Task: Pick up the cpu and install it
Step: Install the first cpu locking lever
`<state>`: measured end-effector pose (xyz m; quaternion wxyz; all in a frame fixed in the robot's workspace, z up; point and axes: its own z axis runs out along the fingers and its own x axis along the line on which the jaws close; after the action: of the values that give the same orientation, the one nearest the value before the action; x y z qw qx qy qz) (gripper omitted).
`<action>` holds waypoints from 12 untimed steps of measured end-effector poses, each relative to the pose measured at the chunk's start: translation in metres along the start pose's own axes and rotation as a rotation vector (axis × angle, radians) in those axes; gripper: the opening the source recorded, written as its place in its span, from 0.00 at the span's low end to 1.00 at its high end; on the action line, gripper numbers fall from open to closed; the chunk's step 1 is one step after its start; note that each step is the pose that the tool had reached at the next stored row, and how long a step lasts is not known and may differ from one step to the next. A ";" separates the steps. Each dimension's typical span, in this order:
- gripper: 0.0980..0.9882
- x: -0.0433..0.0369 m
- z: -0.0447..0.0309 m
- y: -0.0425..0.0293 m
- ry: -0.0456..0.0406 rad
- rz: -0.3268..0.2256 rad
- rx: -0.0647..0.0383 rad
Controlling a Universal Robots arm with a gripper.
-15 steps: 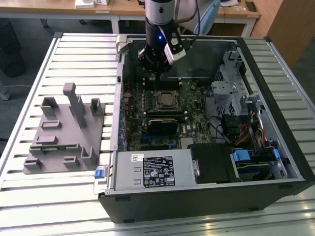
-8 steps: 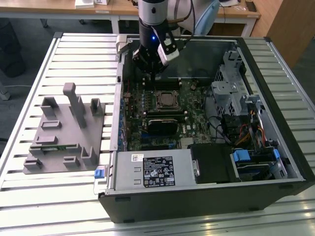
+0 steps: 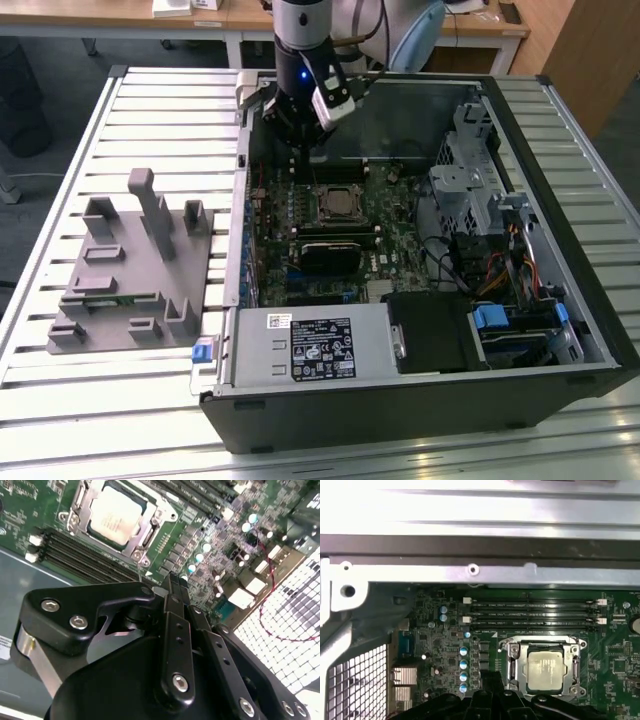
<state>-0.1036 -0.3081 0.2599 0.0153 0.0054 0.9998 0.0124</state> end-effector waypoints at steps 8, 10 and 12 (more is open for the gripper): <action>0.01 0.0038 0.0039 0.0124 -0.0001 0.000 0.000; 0.01 0.0036 0.0042 0.0133 -0.0001 0.000 0.000; 0.01 0.0029 0.0043 0.0137 -0.0001 0.000 0.000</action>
<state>-0.1062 -0.2943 0.2558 0.0153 0.0053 0.9998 0.0125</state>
